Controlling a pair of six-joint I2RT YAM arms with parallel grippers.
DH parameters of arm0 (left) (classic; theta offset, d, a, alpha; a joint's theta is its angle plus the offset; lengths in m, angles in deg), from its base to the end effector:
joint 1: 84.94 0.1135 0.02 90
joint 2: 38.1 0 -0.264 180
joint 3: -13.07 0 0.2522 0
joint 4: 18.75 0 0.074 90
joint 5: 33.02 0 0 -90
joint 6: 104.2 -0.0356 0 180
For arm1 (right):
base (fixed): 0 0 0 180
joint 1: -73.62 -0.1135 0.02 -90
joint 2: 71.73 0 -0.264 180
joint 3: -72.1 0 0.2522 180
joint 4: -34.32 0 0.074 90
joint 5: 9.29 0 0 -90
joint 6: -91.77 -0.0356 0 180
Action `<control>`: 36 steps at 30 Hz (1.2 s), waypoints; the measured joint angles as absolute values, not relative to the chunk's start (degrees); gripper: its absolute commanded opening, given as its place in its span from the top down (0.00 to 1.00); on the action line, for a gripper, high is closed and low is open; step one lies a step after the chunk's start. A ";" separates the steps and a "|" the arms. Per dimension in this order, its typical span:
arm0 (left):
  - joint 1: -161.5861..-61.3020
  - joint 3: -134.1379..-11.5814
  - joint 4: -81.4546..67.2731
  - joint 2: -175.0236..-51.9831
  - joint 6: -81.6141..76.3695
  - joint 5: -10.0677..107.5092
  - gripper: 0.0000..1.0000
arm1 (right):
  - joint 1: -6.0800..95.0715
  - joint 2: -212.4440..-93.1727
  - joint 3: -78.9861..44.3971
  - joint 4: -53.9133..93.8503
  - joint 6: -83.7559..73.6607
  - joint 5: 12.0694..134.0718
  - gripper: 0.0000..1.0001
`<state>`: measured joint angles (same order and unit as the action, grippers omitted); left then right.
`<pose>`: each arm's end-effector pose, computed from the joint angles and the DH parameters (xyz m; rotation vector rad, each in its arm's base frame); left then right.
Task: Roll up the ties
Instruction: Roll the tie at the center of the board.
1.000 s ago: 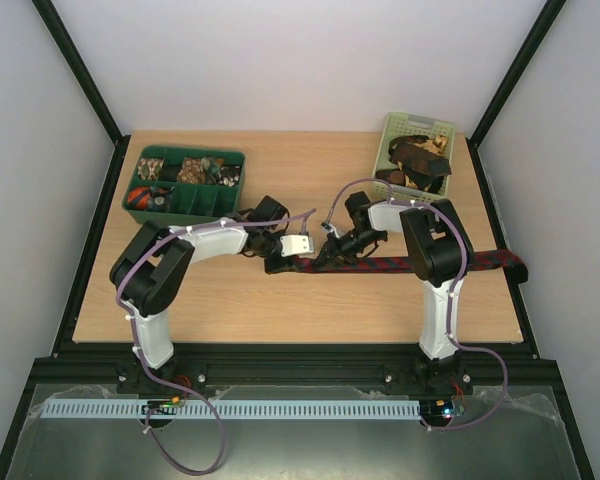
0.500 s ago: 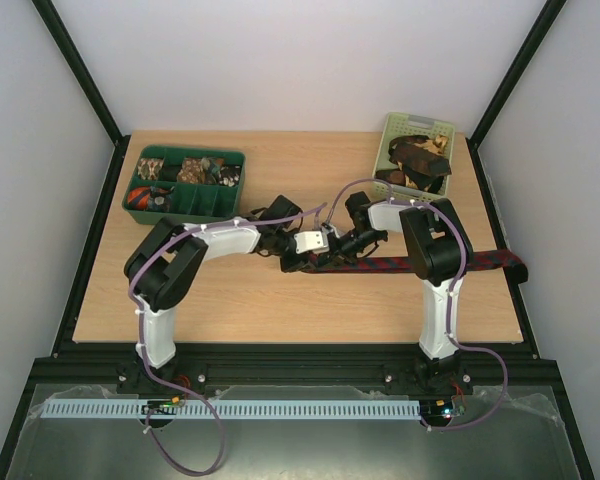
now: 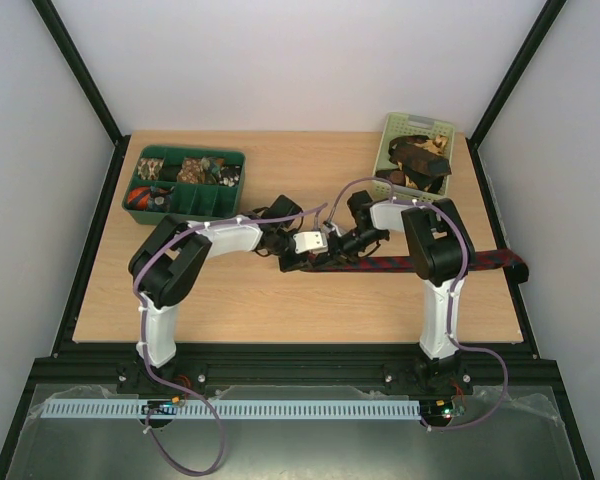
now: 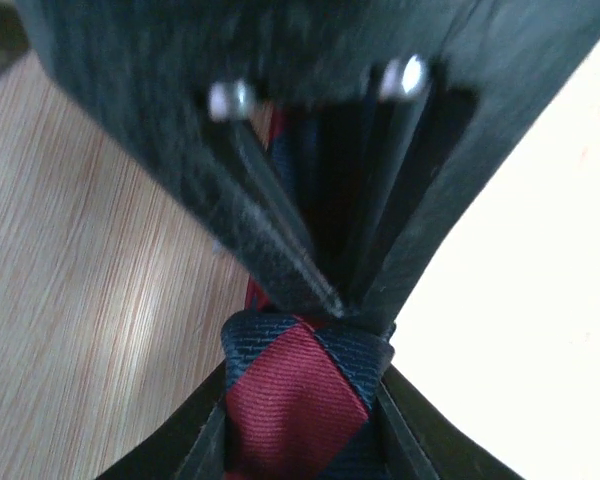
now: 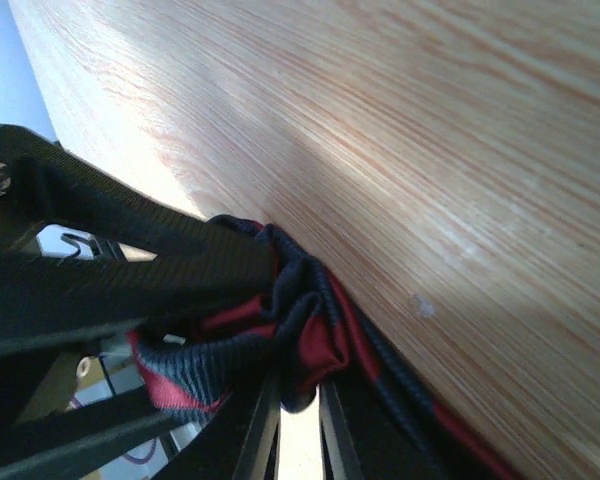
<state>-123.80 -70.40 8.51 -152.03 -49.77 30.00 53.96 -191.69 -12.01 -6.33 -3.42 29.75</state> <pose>0.3021 -0.2641 0.1376 1.6669 1.9050 -0.6265 0.3474 0.1535 0.1008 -0.5085 2.7535 1.3722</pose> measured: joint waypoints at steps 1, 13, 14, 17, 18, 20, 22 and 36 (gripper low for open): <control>-123.84 -70.60 8.97 -152.07 -49.82 30.66 0.70 | 54.18 -191.56 -12.01 -6.40 -3.36 29.73 0.81; -124.80 -72.74 11.85 -152.90 -51.15 36.10 0.69 | 56.17 -190.29 -11.53 -9.15 -2.83 26.47 0.61; -124.91 -72.76 11.90 -152.90 -51.17 36.36 0.69 | 56.26 -189.96 -10.98 -8.67 -3.62 25.77 0.61; -125.06 -72.76 11.92 -152.90 -51.22 36.67 0.69 | 56.30 -188.94 -9.45 -6.66 -6.35 24.33 0.63; -125.06 -72.76 11.92 -152.90 -51.24 36.71 0.69 | 56.30 -188.63 -9.03 -5.87 -7.27 24.07 0.63; -125.06 -72.76 11.90 -152.90 -51.24 36.73 0.69 | 56.30 -187.95 -7.94 -3.16 -9.83 23.44 0.63; -125.08 -72.76 11.92 -152.90 -51.24 36.75 0.69 | 56.28 -187.76 -7.11 -0.60 -12.21 23.00 0.67; -125.17 -73.00 12.07 -152.97 -51.24 37.21 0.67 | 56.24 -188.10 -5.67 6.46 -18.72 22.98 0.97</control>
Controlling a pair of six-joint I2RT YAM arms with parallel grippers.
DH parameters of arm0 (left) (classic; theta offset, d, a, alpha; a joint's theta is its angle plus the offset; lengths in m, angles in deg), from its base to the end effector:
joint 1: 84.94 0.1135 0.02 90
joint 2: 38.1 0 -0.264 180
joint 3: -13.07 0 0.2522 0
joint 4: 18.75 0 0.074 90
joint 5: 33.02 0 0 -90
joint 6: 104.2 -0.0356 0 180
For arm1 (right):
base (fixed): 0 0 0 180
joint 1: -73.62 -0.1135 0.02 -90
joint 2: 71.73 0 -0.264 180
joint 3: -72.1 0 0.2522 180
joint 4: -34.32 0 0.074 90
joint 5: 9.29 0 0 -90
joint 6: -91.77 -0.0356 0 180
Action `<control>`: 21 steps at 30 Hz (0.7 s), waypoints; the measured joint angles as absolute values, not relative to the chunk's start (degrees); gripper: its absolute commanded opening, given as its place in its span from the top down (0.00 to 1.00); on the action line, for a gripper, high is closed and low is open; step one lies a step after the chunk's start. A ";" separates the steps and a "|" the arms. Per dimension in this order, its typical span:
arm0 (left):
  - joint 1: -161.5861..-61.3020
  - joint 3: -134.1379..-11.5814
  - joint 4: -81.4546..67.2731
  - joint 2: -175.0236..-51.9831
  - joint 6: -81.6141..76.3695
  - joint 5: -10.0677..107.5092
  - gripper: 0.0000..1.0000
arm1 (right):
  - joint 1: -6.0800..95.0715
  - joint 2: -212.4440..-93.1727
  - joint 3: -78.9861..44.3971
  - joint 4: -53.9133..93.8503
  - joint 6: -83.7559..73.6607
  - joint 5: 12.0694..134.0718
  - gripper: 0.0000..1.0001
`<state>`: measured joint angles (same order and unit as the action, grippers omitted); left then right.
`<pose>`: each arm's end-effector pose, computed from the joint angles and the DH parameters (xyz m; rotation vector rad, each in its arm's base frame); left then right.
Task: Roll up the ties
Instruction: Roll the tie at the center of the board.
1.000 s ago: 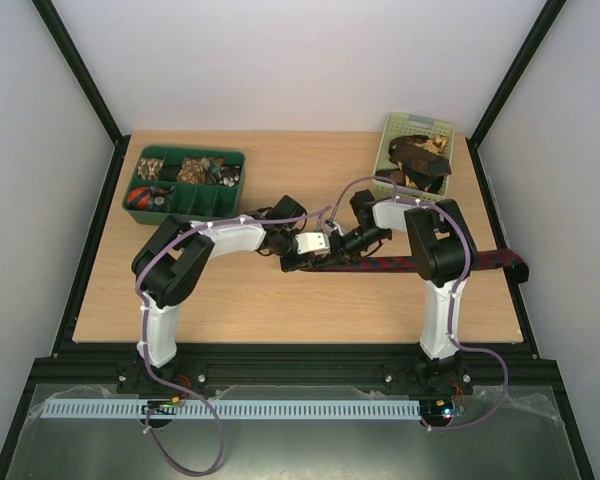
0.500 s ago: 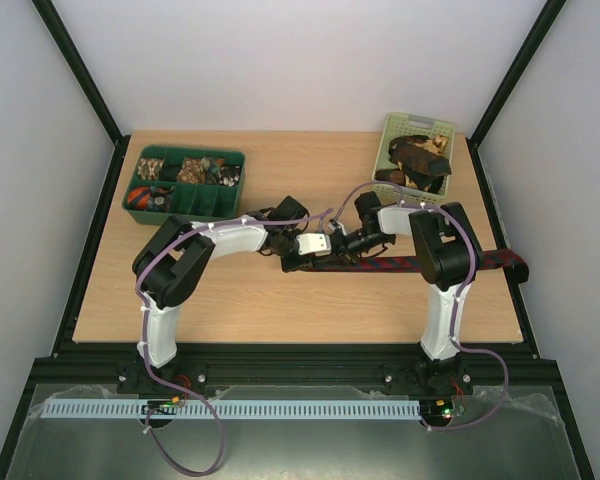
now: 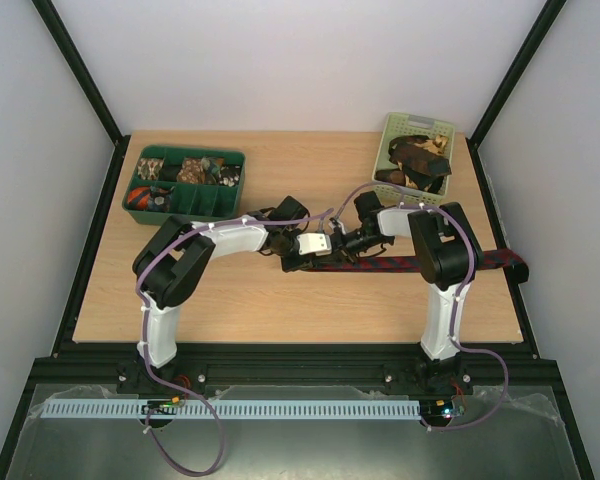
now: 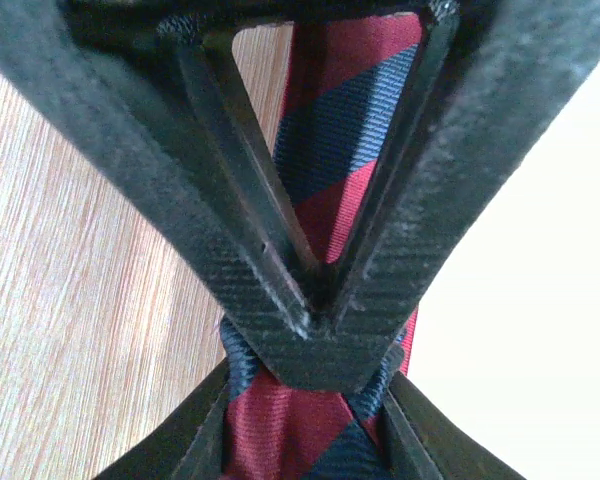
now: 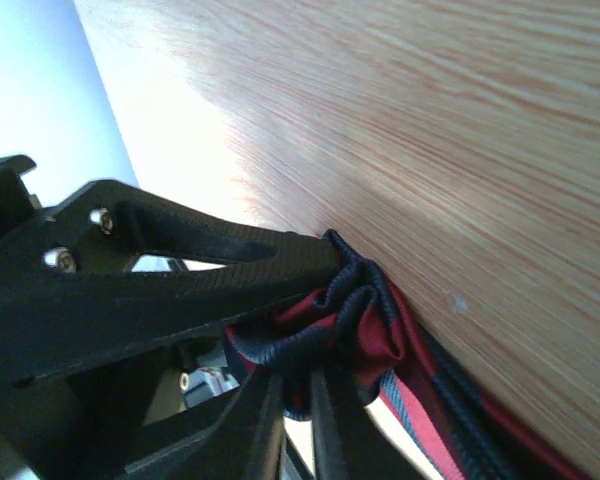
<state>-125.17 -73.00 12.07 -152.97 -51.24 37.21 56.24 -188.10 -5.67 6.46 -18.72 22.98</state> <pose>0.3025 -0.2717 0.1388 1.7088 1.9421 -0.4696 0.3456 0.1397 0.1074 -0.2338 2.6743 1.5709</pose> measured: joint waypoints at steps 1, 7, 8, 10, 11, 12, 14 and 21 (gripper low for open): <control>-125.17 -73.00 12.07 -152.97 -51.24 37.30 0.66 | 56.24 -188.13 -5.67 6.52 -18.26 23.09 0.98; -124.78 -73.00 11.81 -152.97 -50.52 37.30 0.45 | 56.26 -188.19 -5.67 5.84 -16.06 24.31 0.99; -124.49 -73.00 11.72 -152.97 -49.99 37.04 0.40 | 56.28 -188.19 -5.67 5.60 -15.47 24.62 0.99; -123.53 -72.94 11.46 -152.97 -48.83 35.92 0.33 | 56.30 -188.21 -5.62 5.21 -14.68 25.03 0.99; -122.86 -72.63 10.87 -152.94 -48.18 35.20 0.32 | 56.32 -188.21 -5.56 5.10 -14.29 25.25 0.99; -122.20 -72.11 10.04 -152.86 -47.74 34.37 0.29 | 56.37 -188.21 -5.49 5.10 -14.00 25.38 0.98; -121.17 -70.08 7.81 -152.29 -47.13 32.80 0.25 | 56.41 -188.24 -5.45 5.06 -13.63 25.56 0.99; -120.28 -63.08 -0.34 -149.67 -47.20 29.23 0.18 | 56.80 -188.78 -5.45 3.64 -12.45 25.95 0.99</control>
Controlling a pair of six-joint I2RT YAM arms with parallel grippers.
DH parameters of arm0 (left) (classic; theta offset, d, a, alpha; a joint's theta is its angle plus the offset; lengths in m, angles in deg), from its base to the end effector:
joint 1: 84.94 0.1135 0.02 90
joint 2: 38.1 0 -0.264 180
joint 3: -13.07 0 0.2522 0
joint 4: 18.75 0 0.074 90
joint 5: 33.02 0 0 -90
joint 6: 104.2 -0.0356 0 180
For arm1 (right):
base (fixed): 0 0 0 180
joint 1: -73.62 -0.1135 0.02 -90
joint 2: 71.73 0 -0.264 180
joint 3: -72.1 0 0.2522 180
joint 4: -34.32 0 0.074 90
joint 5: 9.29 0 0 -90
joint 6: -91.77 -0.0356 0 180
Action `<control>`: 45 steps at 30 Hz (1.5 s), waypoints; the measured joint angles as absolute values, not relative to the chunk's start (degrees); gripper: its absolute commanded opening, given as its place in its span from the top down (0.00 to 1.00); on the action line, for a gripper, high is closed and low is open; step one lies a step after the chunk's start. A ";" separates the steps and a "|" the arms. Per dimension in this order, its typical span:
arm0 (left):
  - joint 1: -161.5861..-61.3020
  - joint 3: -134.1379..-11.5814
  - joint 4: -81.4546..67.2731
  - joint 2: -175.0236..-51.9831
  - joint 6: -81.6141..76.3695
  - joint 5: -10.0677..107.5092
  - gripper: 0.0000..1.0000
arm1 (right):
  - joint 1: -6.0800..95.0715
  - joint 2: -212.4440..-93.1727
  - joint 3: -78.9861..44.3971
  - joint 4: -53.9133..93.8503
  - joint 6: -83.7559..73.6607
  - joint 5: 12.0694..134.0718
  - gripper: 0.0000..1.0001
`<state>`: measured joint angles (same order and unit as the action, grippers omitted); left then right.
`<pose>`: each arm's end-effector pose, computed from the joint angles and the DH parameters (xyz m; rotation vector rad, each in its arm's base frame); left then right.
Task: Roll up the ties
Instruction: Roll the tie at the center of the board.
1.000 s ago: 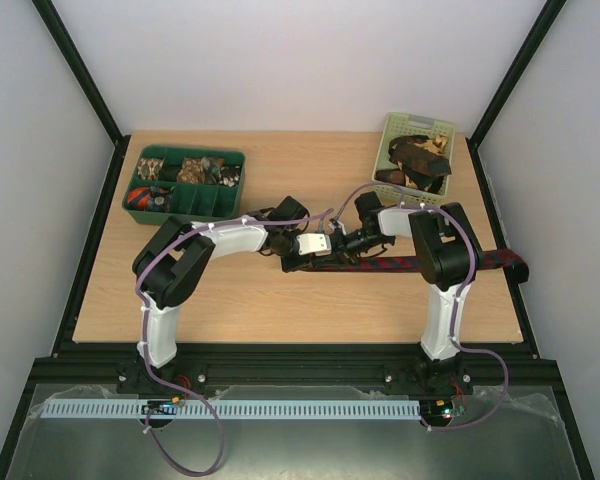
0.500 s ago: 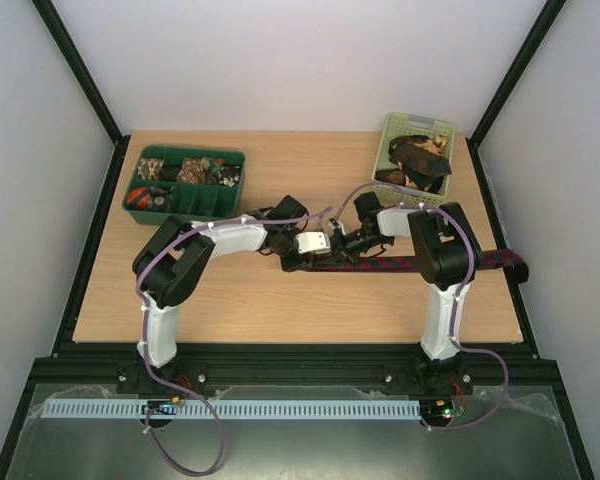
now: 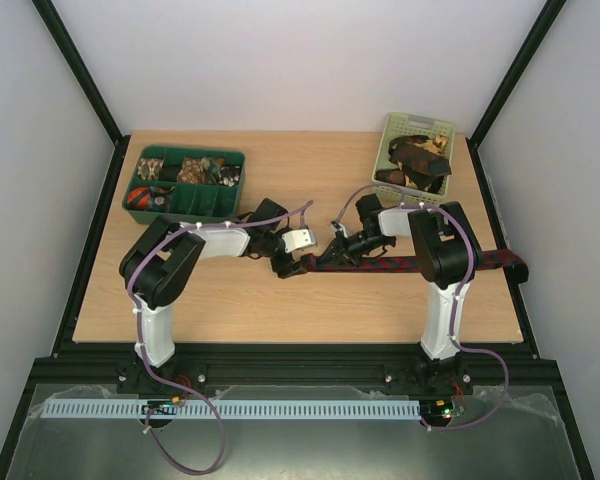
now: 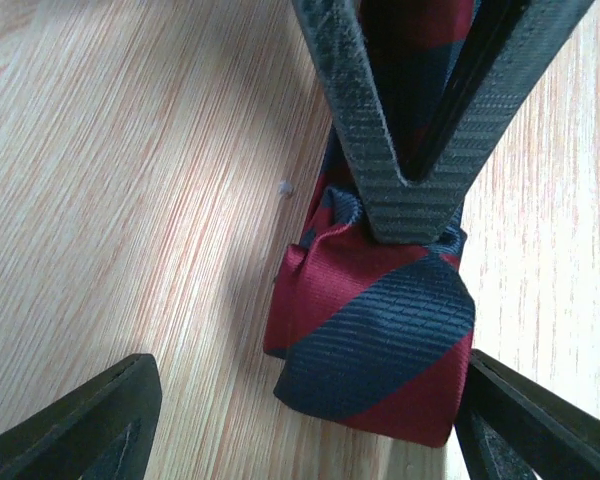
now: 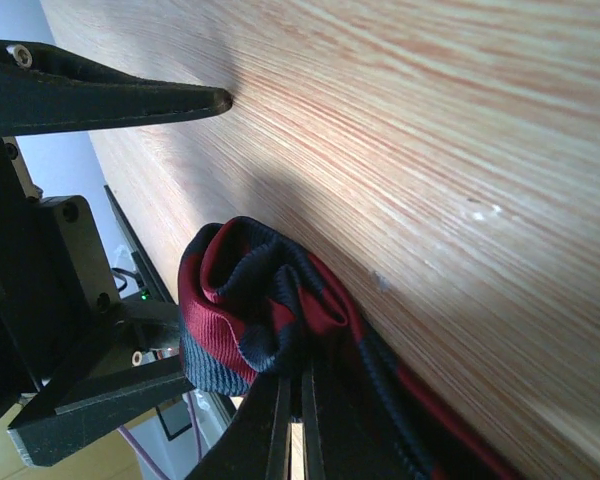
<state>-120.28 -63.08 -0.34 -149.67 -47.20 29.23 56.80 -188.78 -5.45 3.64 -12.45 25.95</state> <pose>0.3043 -0.2361 0.1277 1.5419 1.9190 -0.6224 0.3426 0.1339 0.0993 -0.3059 2.6972 1.4754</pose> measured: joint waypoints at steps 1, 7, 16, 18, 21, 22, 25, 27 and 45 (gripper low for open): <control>-120.28 -62.53 -1.63 -149.67 -47.17 28.86 0.18 | 56.83 -188.78 -5.45 3.48 -12.34 25.99 0.98; -120.60 -61.16 -6.37 -150.02 -47.09 28.29 0.24 | 56.91 -188.80 -5.45 2.67 -11.71 26.36 0.99; -123.97 -59.52 -11.10 -150.56 -48.59 29.91 0.61 | 56.93 -188.80 -6.19 0.84 -10.18 27.35 0.99; -124.21 -58.80 -11.64 -150.12 -48.68 30.33 0.68 | 56.96 -188.74 -6.21 0.44 -9.98 27.44 0.98; -124.25 -57.90 -12.21 -149.49 -49.58 30.94 0.70 | 57.02 -188.35 -6.21 -0.50 -9.57 27.63 0.99; -124.25 -57.88 -12.15 -149.47 -49.84 30.92 0.70 | 57.02 -188.10 -6.21 -0.69 -9.43 27.81 0.99; -124.25 -58.03 -11.75 -149.45 -50.28 30.90 0.70 | 57.02 -187.45 -6.28 -1.57 -8.87 28.40 0.99; -124.25 -58.45 -10.90 -149.45 -50.87 30.87 0.70 | 57.02 -187.10 -6.63 -2.44 -8.34 28.72 0.99; -118.88 -50.08 -17.46 -145.71 -43.85 24.80 0.29 | 57.11 -189.61 -8.77 -5.33 -5.52 30.84 0.99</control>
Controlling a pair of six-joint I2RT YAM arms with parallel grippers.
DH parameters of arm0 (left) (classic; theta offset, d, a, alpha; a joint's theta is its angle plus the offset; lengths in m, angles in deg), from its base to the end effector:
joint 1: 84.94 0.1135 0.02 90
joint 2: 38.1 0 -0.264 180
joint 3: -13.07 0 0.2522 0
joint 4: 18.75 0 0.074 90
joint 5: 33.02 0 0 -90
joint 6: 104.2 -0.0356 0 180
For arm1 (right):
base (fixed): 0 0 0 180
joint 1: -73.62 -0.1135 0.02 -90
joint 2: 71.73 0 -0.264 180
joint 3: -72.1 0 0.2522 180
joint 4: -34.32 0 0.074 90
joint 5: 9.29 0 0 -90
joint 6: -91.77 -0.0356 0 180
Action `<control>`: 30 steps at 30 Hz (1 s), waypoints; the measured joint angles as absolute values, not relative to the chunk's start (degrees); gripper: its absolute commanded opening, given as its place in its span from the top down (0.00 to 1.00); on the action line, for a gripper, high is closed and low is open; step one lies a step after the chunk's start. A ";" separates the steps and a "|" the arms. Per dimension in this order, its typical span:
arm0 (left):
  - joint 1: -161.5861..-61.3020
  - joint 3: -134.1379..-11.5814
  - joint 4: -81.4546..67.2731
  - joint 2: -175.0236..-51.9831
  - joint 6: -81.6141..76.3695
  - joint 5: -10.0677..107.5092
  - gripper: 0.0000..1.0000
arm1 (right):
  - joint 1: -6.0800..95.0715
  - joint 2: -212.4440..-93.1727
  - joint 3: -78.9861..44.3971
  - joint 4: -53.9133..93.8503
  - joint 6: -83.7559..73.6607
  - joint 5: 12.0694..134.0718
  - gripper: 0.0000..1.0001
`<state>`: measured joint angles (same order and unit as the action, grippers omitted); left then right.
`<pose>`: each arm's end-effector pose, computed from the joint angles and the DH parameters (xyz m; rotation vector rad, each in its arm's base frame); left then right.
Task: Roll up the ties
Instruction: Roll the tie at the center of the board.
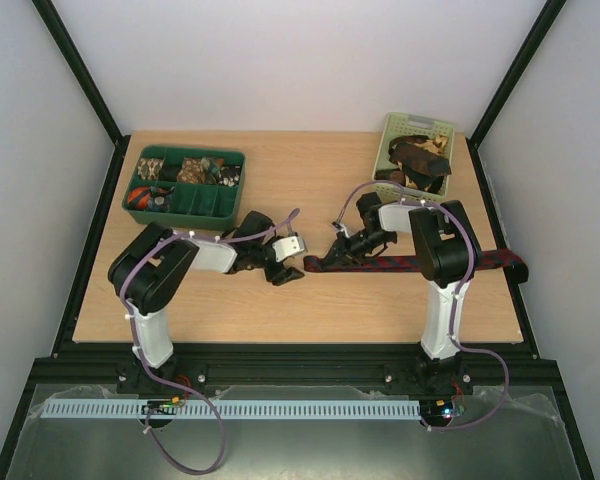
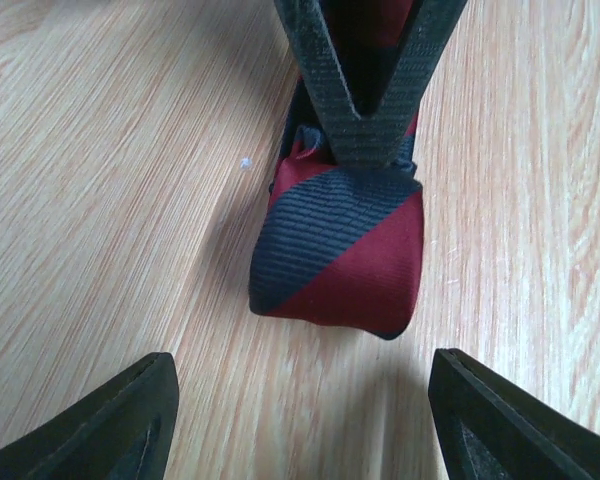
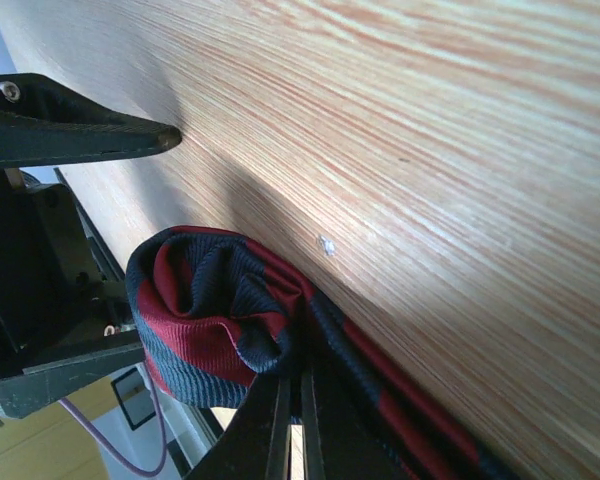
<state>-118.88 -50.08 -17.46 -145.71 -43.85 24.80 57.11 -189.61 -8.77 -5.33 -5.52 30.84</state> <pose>0.2819 -0.2126 0.1139 1.4432 1.8154 -0.6990 0.3443 0.1305 0.1007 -0.3768 2.7785 1.3412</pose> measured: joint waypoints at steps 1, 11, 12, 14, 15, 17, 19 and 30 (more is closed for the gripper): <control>-118.92 -48.98 -19.69 -145.64 -42.78 24.38 0.29 | 57.11 -189.61 -8.77 -5.33 -5.39 30.87 0.99; -120.17 -47.45 -35.07 -150.56 -35.39 21.63 0.38 | 57.11 -189.81 -8.79 -5.39 -3.77 30.93 0.99; -120.67 -47.45 -36.52 -151.20 -35.39 21.45 0.42 | 57.11 -189.85 -8.79 -5.39 -3.64 30.91 0.99; -121.59 -47.45 -38.94 -152.27 -35.30 21.15 0.51 | 57.13 -189.92 -8.79 -5.39 -3.47 30.80 0.99; -121.94 -47.45 -39.66 -152.64 -35.17 21.04 0.56 | 57.13 -189.92 -8.79 -5.39 -3.47 30.80 0.99; -122.44 -47.21 -40.89 -152.97 -35.48 21.56 0.64 | 57.13 -189.92 -8.79 -5.41 -3.34 30.78 0.98; -122.66 -47.04 -41.11 -152.92 -36.40 22.55 0.68 | 57.13 -189.92 -8.79 -5.39 -3.36 30.76 0.95; -124.63 -50.93 -25.70 -148.81 -41.12 30.79 0.71 | 57.35 -188.17 -10.80 -9.78 -0.69 31.70 0.51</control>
<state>-124.63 -50.93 -25.70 -148.81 -41.12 30.79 57.35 -188.17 -10.80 -9.78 -0.69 31.70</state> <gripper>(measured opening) 0.295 0.394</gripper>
